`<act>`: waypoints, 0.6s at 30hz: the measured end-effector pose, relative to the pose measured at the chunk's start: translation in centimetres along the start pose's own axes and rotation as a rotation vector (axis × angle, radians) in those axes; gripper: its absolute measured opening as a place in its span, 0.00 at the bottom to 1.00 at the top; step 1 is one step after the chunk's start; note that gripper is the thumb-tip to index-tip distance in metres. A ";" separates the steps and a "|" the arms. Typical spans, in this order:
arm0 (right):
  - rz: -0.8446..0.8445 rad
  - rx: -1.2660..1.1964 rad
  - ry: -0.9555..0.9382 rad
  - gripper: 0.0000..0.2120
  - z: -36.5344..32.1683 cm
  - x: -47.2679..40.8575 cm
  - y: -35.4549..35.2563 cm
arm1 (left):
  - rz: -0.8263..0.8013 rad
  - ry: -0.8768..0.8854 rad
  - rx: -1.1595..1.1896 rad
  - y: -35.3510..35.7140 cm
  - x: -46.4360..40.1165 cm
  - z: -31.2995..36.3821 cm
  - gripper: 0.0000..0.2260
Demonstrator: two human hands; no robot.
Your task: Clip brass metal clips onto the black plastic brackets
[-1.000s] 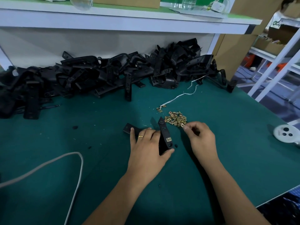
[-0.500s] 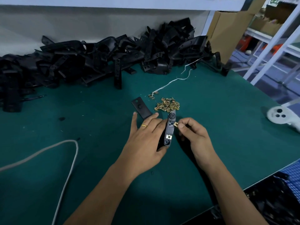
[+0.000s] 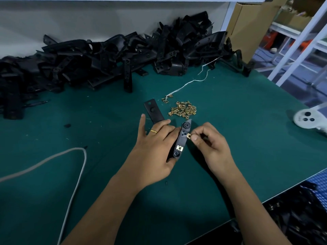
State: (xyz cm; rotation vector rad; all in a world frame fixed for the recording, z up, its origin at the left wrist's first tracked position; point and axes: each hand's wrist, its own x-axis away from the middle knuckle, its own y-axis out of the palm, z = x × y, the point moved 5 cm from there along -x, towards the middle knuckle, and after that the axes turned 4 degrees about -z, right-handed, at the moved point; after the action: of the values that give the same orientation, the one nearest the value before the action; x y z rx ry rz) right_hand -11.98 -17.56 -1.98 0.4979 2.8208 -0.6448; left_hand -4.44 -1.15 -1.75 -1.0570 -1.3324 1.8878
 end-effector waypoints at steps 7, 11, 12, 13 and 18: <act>-0.106 -0.238 0.134 0.08 0.3 -0.1 -0.2 | -0.060 0.059 -0.016 -0.1 0.2 1.0 0.31; -0.084 -0.258 0.193 0.09 0.4 -0.3 -0.4 | -0.098 0.023 -0.014 0.4 -0.1 1.5 0.33; -0.076 -0.294 0.217 0.09 0.3 -0.2 -0.3 | -0.104 0.014 -0.024 0.5 -0.2 1.6 0.33; -0.070 -0.338 0.235 0.09 0.4 0.1 0.0 | -0.108 0.006 -0.040 0.6 -0.2 1.8 0.34; 0.243 -0.500 0.296 0.11 -0.1 6.3 -1.3 | -0.102 0.101 -0.008 0.4 0.3 3.5 0.41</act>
State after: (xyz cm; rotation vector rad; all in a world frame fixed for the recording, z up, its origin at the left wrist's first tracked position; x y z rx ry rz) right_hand -18.27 -16.87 -3.13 0.8684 2.9582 0.1978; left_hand -7.65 -2.67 -1.58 -1.0547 -1.3118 1.7332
